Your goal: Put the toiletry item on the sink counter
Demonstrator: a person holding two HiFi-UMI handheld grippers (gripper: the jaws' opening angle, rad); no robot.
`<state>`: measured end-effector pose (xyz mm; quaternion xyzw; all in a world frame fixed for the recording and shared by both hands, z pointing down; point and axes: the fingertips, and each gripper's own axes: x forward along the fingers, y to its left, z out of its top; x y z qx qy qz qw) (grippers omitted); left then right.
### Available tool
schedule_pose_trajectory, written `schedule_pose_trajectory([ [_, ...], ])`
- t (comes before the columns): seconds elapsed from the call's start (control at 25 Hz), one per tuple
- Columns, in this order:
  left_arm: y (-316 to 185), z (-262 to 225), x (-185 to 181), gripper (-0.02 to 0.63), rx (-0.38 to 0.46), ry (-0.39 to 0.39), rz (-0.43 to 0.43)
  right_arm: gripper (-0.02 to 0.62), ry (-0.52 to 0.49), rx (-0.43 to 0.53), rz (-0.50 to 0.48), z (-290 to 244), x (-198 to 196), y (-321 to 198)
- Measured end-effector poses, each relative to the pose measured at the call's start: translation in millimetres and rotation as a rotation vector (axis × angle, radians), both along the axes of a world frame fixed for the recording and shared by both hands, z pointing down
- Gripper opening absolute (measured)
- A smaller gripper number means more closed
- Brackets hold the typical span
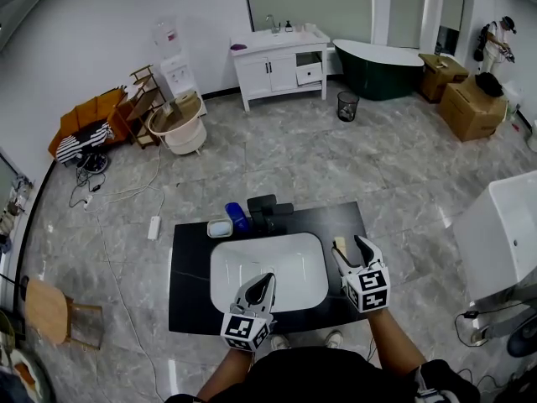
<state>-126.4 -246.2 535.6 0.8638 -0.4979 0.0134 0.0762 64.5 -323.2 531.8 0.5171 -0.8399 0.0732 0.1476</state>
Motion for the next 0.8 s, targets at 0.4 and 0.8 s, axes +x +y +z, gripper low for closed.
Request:
schedule_pose_trajectory([
  [0.4, -1.9, -48.1, -8.5, 0.006, 0.071, 0.102, -0.029, 0.060, -0.050, 0.184, -0.009, -74.2, 5.6, 24.2],
  [0.8, 0.7, -43.5, -1.8, 0.006, 0.069, 0.033, -0.028, 0.005, -0.054, 0.282, -0.017, -100.4, 9.7, 39.3],
])
